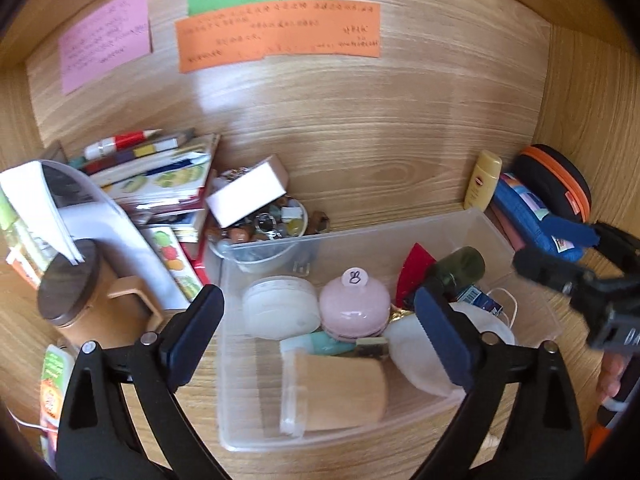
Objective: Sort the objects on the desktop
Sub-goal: 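Carry the pink container and blue box into the clear bin and open both tools, then withdraw both tools and move the left tool to the bagged pink rope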
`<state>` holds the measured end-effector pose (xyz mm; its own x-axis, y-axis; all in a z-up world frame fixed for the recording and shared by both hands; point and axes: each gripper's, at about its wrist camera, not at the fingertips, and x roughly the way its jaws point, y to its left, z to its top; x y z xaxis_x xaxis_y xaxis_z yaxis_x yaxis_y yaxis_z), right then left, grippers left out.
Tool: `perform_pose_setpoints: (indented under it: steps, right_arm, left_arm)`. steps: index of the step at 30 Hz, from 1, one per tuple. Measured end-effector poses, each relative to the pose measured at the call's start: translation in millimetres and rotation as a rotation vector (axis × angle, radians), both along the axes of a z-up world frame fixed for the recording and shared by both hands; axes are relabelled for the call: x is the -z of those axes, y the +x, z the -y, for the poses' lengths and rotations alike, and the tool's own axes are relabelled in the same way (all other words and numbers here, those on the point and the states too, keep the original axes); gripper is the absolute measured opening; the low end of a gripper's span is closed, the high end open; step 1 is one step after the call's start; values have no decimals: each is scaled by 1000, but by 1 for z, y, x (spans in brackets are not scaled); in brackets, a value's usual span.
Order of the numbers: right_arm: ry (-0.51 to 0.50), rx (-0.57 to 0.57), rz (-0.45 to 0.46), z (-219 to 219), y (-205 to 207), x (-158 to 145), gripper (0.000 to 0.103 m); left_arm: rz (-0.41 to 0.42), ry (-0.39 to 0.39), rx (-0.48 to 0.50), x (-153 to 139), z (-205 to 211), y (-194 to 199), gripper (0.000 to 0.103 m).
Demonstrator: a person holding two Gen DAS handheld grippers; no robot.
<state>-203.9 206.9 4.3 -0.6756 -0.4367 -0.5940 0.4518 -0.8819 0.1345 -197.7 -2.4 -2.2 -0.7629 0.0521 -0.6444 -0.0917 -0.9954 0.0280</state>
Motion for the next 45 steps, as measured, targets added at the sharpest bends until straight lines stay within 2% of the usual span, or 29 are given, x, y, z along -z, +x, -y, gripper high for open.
perform_pose_setpoints:
  steps: [3, 10, 17, 27, 32, 37, 45]
  right_arm:
    - [-19, 18, -14, -7, 5, -10, 85]
    - [-5, 38, -97, -12, 39, -33, 103]
    - [51, 16, -136, -9, 80, -33, 102]
    - [112, 17, -95, -8, 123, -3, 103]
    - [121, 34, -50, -12, 128, 13, 102]
    - [124, 56, -14, -22, 134, 27, 102]
    - [91, 79, 45, -35, 132, 40, 102]
  left_arm:
    - [-8, -1, 1, -5, 3, 10, 97]
    - [-32, -14, 9, -9, 2, 40, 99]
    - [-27, -9, 22, -3, -1, 71, 99]
    - [27, 5, 51, 23, -9, 117, 99]
    - [72, 7, 89, 42, -24, 133, 99]
    - [149, 62, 180, 63, -41, 148, 99]
    - [226, 79, 223, 82, -55, 154, 99]
